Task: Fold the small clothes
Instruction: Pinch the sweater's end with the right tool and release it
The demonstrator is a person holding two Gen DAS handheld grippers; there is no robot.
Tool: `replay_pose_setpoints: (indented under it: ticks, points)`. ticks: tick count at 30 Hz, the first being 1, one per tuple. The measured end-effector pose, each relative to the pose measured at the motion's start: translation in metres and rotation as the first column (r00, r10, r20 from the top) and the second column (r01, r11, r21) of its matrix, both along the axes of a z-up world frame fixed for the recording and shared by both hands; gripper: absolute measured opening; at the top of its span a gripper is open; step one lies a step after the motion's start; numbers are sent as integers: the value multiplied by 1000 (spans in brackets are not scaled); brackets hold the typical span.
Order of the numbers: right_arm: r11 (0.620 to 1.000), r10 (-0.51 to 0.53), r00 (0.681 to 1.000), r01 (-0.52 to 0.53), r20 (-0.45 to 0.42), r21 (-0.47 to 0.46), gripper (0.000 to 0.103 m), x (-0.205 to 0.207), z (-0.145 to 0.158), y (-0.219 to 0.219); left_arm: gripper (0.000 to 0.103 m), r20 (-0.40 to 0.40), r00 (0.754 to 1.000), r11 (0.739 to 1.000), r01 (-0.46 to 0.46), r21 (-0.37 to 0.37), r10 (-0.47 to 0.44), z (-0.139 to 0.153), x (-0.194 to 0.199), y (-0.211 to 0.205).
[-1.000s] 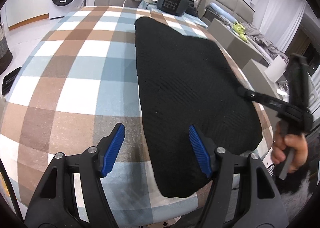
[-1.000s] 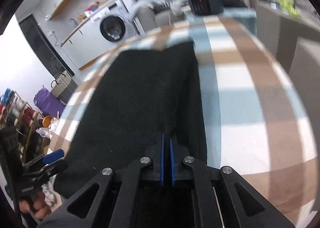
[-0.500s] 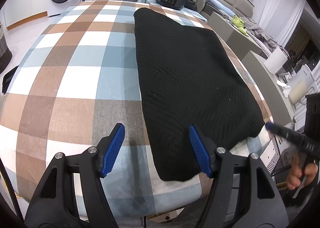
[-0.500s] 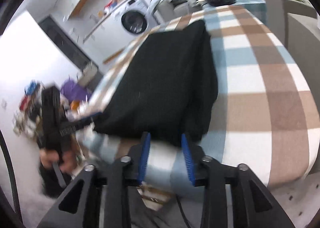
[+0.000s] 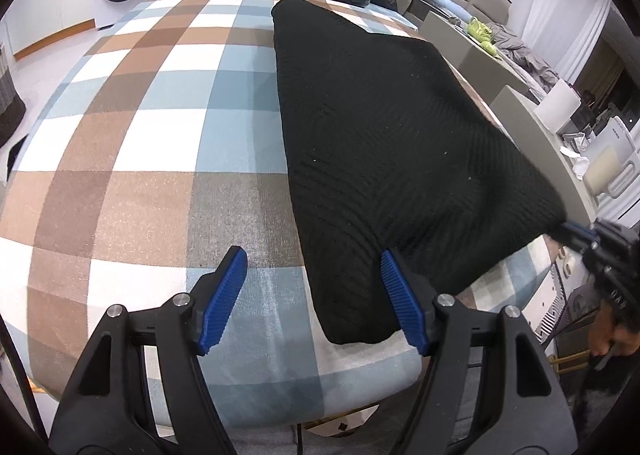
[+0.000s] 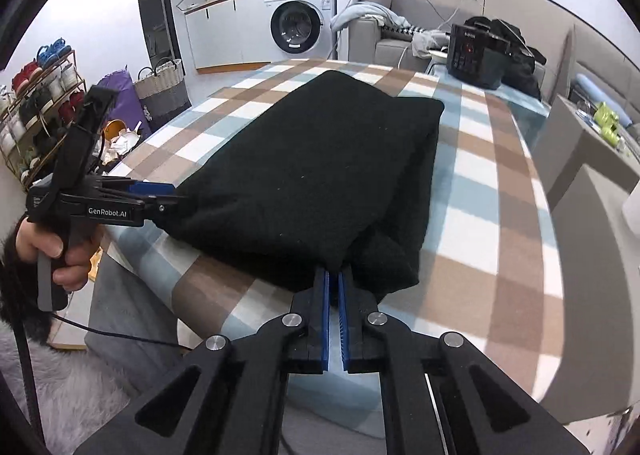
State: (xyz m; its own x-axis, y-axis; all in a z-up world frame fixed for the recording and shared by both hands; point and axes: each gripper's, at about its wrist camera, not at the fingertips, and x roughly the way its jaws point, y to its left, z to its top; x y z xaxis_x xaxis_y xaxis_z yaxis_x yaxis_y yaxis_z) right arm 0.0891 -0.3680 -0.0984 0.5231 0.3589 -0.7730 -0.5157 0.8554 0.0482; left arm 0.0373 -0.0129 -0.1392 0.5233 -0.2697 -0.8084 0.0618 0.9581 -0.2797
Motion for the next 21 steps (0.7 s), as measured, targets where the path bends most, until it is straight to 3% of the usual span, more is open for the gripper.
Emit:
replay_pose_setpoints:
  ticks: [3,8,13,15,18,21]
  points:
    - [998,-6,998,2,-59,-69,4,9,-27,-1,70,-3,1000,1000,12,4,-12,-2,1,-2]
    - [999,-33,990,32,-137,-14,4,13,-36,-10,70,-2,1000,1000,16,10,-16,-2,1,0]
    - [981,-36,989,62,-143,182,19,7,-9,-31,70,11,1000,1000,9,1,-9,5,-1,3]
    - [953,-69,987,108,-147,282,23,12,0,-42,70,28,1000,1000,9,-1,-9,12,-2,3]
    - [931,-141,973,193,-185,309,23,32,-10,-42,70,56,998,1000,13,-15,-12,20,-2,3]
    - [918,-136,959,216,-248,332,23,49,-26,-31,70,70,997,1000,17,-21,-16,25,0,-2]
